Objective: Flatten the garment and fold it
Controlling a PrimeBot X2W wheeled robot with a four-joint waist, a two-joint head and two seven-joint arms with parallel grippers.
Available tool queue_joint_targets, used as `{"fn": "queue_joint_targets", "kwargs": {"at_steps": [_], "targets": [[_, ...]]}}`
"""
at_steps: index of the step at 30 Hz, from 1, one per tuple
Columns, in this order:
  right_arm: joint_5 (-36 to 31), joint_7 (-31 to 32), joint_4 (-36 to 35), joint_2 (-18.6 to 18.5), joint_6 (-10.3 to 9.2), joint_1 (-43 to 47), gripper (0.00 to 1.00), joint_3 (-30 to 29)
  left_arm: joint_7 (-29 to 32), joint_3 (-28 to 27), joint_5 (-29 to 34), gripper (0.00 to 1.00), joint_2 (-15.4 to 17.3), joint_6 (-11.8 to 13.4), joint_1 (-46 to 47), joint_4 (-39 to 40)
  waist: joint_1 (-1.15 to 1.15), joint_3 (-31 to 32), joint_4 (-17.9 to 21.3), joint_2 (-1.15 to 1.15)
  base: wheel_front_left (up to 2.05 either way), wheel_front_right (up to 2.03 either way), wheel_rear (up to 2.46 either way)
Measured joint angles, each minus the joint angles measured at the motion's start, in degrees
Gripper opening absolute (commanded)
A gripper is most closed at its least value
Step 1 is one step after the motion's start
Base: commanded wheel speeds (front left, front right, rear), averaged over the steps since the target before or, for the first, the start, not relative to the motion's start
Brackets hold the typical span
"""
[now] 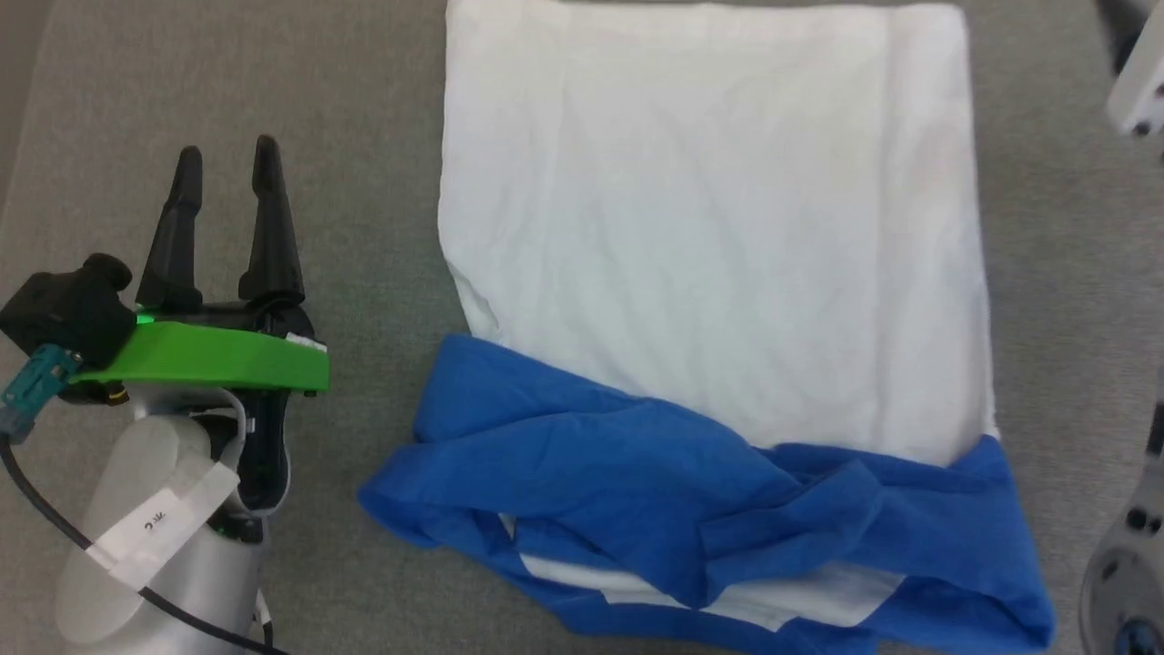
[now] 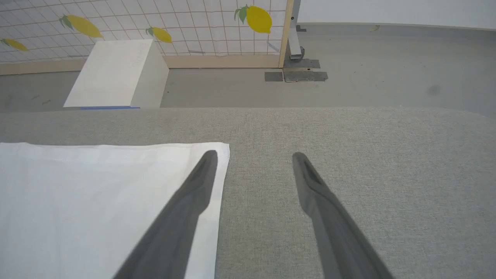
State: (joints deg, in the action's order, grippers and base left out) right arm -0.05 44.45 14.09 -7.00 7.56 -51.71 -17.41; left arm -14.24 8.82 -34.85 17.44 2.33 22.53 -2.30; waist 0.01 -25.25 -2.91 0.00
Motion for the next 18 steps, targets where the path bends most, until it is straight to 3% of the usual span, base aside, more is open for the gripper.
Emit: {"fn": "queue_joint_targets", "kwargs": {"at_steps": [8, 18], "targets": [[-5.1, 7.4, 6.0, -1.9, 0.0, -7.6, 1.0, 2.0, -0.1, -0.3, 0.2, 1.0, 0.0, -0.3, 0.4, 2.4, 0.0, -7.5, -3.6, 0.0, 0.0, 0.0, 0.0], [-7.0, 8.2, 8.4, -3.7, 0.0, -9.0, 1.0, 4.3, -0.2, -0.8, 0.3, 1.0, -0.4, -0.7, 0.4, 2.4, 0.0, -12.8, -7.3, 0.0, 0.0, 0.0, 0.0]]}}
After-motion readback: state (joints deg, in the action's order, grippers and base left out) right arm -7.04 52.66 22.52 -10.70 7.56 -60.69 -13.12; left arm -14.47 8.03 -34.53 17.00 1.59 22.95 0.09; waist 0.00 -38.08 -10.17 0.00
